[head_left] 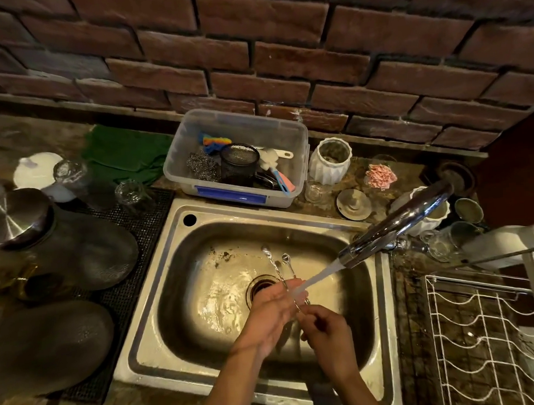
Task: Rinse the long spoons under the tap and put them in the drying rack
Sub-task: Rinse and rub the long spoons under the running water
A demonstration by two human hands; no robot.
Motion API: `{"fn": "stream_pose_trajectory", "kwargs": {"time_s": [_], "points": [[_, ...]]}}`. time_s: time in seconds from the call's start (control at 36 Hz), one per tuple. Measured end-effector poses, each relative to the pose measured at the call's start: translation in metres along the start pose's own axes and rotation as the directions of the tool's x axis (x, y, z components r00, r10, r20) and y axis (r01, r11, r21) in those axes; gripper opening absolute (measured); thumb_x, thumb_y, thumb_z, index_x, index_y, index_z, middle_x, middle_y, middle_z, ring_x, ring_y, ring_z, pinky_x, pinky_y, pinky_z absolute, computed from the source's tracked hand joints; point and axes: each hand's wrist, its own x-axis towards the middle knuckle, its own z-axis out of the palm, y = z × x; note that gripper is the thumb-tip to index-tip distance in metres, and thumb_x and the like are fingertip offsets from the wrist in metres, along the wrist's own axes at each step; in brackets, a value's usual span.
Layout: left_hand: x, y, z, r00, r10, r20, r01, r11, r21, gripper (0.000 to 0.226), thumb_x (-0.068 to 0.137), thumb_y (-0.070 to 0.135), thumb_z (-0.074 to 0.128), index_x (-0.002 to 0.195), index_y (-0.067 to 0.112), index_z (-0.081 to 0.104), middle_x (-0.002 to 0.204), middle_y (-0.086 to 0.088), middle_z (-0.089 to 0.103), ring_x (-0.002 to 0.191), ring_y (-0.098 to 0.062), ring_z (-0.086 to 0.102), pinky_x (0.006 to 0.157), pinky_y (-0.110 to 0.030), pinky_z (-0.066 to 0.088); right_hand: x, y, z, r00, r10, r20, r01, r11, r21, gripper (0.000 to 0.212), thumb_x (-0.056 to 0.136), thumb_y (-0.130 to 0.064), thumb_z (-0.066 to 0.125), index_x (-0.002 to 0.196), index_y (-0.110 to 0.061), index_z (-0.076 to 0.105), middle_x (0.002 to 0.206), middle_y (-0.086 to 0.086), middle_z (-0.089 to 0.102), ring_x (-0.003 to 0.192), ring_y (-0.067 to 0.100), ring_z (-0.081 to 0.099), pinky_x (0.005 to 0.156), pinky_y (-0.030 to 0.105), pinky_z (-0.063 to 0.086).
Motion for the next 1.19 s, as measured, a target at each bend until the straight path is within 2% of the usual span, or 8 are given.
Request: {"fn": "stream_pose_trajectory", "kwargs": {"time_s": [0.19, 0.33, 0.42, 0.5, 0.61, 0.75, 0.89, 1.19], "points": [[-0.001, 0.010, 0.003, 0.999, 0.028, 0.038, -0.027, 0.999, -0.038, 0.043, 0.076, 0.014, 0.068, 0.118, 0.003, 0.065, 0.114, -0.019, 0.073, 0.071, -0.016, 0.073, 0.047, -0.020, 0.051, 0.018, -0.010, 0.014, 0.999, 0.014, 0.051, -0.017, 0.997, 0.077, 0.016, 0.091, -0.012, 0.063, 0.083, -0.018, 0.075, 0.069, 0.010, 0.073, 0.062, 0.020, 0.066, 0.064, 0.039, 0.056], [0.008, 0.023, -0.006, 0.999, 0.036, 0.025, -0.034, 0.997, -0.069, 0.029, 0.099, 0.006, 0.050, 0.126, -0.001, 0.058, 0.127, -0.016, 0.068, 0.100, -0.026, 0.072, 0.044, -0.027, 0.039, 0.029, -0.017, 0.019, 0.993, 0.076, 0.088, -0.092, 0.977, 0.194, 0.021, 0.095, -0.016, 0.058, 0.084, -0.013, 0.075, 0.076, 0.017, 0.074, 0.069, 0.029, 0.069, 0.066, 0.044, 0.057], [0.012, 0.033, -0.008, 0.998, 0.057, 0.037, -0.054, 0.996, -0.064, 0.029, 0.096, 0.008, 0.053, 0.123, 0.001, 0.060, 0.126, -0.017, 0.069, 0.105, -0.029, 0.071, 0.047, -0.027, 0.038, 0.035, -0.024, 0.019, 0.972, 0.187, 0.142, -0.226, 0.913, 0.339, 0.030, 0.097, -0.025, 0.055, 0.087, -0.004, 0.074, 0.079, 0.020, 0.076, 0.069, 0.027, 0.071, 0.061, 0.029, 0.060], [0.020, 0.041, -0.008, 0.995, 0.094, 0.036, -0.092, 0.994, -0.063, 0.027, 0.097, 0.005, 0.051, 0.120, -0.002, 0.061, 0.124, -0.019, 0.069, 0.106, -0.030, 0.071, 0.062, -0.035, 0.059, 0.041, -0.027, 0.019, 0.955, 0.234, 0.185, -0.291, 0.864, 0.411, 0.036, 0.099, -0.031, 0.050, 0.091, -0.005, 0.074, 0.089, 0.019, 0.077, 0.084, 0.033, 0.074, 0.082, 0.042, 0.061], [0.028, 0.048, -0.010, 0.993, 0.112, 0.028, -0.109, 0.991, -0.076, 0.027, 0.100, 0.001, 0.047, 0.125, -0.005, 0.057, 0.123, -0.021, 0.069, 0.111, -0.032, 0.069, 0.093, -0.041, 0.056, 0.049, -0.033, 0.016, 0.923, 0.281, 0.262, -0.381, 0.763, 0.522, 0.036, 0.084, -0.027, 0.065, 0.108, -0.001, 0.071, 0.117, 0.022, 0.069, 0.103, 0.044, 0.067, 0.101, 0.054, 0.049], [0.034, 0.054, -0.014, 0.991, 0.134, 0.032, -0.131, 0.988, -0.085, 0.028, 0.099, -0.001, 0.048, 0.126, -0.004, 0.055, 0.122, -0.020, 0.070, 0.112, -0.033, 0.069, 0.093, -0.037, 0.057, 0.052, -0.033, 0.016, 0.868, 0.319, 0.380, -0.494, 0.623, 0.607, 0.054, 0.102, -0.042, 0.033, 0.117, 0.000, 0.065, 0.113, 0.022, 0.071, 0.083, 0.029, 0.074, 0.070, 0.032, 0.062], [0.036, 0.061, -0.017, 0.988, 0.153, 0.018, -0.149, 0.980, -0.135, 0.030, 0.099, -0.002, 0.049, 0.128, -0.005, 0.054, 0.123, -0.021, 0.069, 0.115, -0.033, 0.067, 0.098, -0.036, 0.056, 0.048, -0.027, 0.013, 0.854, 0.308, 0.419, -0.513, 0.636, 0.577, 0.049, 0.102, -0.040, 0.037, 0.116, -0.003, 0.067, 0.112, 0.019, 0.073, 0.091, 0.028, 0.071, 0.079, 0.033, 0.058], [0.029, 0.060, -0.010, 0.979, 0.194, -0.065, -0.199, 0.975, -0.097, 0.026, 0.094, -0.007, 0.055, 0.119, -0.002, 0.062, 0.115, -0.019, 0.073, 0.105, -0.030, 0.072, 0.093, -0.035, 0.058, 0.038, -0.026, 0.016, 0.867, 0.292, 0.404, -0.494, 0.605, 0.624, 0.031, 0.102, -0.022, 0.045, 0.112, -0.001, 0.065, 0.107, 0.019, 0.074, 0.065, 0.019, 0.071, 0.053, 0.024, 0.057]]}}
